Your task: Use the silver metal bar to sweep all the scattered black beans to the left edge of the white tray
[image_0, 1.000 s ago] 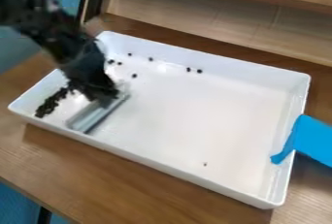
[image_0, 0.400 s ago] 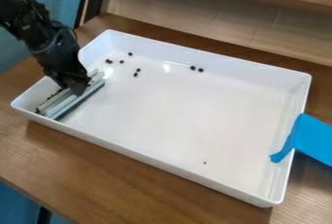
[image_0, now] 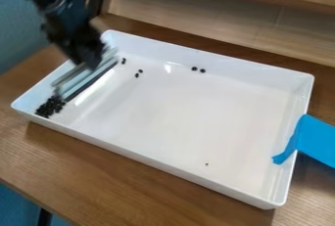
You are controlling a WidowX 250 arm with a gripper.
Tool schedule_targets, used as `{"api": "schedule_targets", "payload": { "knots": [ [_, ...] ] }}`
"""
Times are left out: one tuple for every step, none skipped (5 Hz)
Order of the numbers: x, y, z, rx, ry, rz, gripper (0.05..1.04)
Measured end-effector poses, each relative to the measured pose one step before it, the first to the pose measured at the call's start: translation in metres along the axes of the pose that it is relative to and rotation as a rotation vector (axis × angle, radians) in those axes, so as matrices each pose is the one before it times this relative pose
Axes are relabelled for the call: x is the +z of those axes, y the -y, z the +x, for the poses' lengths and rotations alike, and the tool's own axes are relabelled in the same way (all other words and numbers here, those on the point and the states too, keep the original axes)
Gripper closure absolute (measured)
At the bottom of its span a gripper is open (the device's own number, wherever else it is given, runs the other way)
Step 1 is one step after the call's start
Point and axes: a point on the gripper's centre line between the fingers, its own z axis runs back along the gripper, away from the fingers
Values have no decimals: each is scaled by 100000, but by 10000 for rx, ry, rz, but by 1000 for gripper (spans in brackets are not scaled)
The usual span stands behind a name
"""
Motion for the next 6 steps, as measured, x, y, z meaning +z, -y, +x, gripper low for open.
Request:
{"api": "schedule_targets", "payload": {
  "knots": [
    [888, 3600, 2828, 364, 100, -237, 755],
    [-1281, 2981, 1296, 307, 70, 101, 755],
    [-1999, 2632, 566, 106, 58, 291, 755],
    [-1805, 2564, 62, 34, 108, 177, 755],
    [-870, 1288, 783, 173, 256, 154, 755],
    [-883, 799, 168, 88, -41, 109, 755]
  ]
}}
